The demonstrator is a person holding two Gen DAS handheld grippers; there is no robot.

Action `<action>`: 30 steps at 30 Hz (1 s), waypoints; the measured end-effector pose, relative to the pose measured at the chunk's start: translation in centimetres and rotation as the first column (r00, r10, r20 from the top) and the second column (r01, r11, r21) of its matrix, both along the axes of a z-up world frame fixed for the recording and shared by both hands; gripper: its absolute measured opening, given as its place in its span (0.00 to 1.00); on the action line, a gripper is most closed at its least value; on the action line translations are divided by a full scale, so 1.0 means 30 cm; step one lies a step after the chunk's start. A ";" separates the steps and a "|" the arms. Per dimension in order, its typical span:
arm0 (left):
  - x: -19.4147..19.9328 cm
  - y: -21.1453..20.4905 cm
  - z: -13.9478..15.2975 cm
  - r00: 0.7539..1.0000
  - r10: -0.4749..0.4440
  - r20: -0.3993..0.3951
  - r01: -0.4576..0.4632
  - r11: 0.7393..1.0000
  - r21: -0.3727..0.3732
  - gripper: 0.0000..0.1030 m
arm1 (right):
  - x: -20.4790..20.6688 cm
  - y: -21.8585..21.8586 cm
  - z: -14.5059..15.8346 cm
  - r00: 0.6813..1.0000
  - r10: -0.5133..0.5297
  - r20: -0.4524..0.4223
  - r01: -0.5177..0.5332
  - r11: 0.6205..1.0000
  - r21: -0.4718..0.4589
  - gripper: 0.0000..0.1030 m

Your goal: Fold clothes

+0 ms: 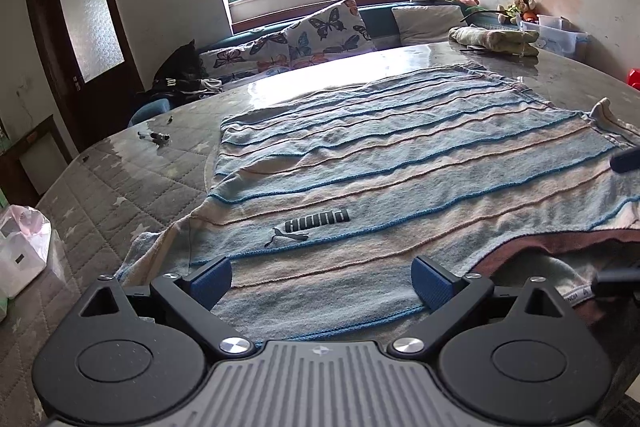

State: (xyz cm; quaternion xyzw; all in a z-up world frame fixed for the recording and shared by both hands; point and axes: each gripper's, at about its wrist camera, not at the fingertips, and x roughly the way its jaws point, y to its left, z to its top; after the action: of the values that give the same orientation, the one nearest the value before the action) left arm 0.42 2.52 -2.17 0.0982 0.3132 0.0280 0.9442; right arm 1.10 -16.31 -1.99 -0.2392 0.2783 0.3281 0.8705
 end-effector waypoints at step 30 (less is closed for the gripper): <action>0.124 0.266 0.027 0.987 0.155 -0.047 -0.162 0.952 -0.258 0.92 | 0.169 -0.184 -0.047 0.946 -0.292 -0.143 0.315 0.932 0.179 0.92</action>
State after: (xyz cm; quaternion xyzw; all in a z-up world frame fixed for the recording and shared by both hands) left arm 4.15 10.50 -1.35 -0.0523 0.3334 0.0608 0.9394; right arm 6.16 -21.84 -3.41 -0.0858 0.3269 0.2286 0.9130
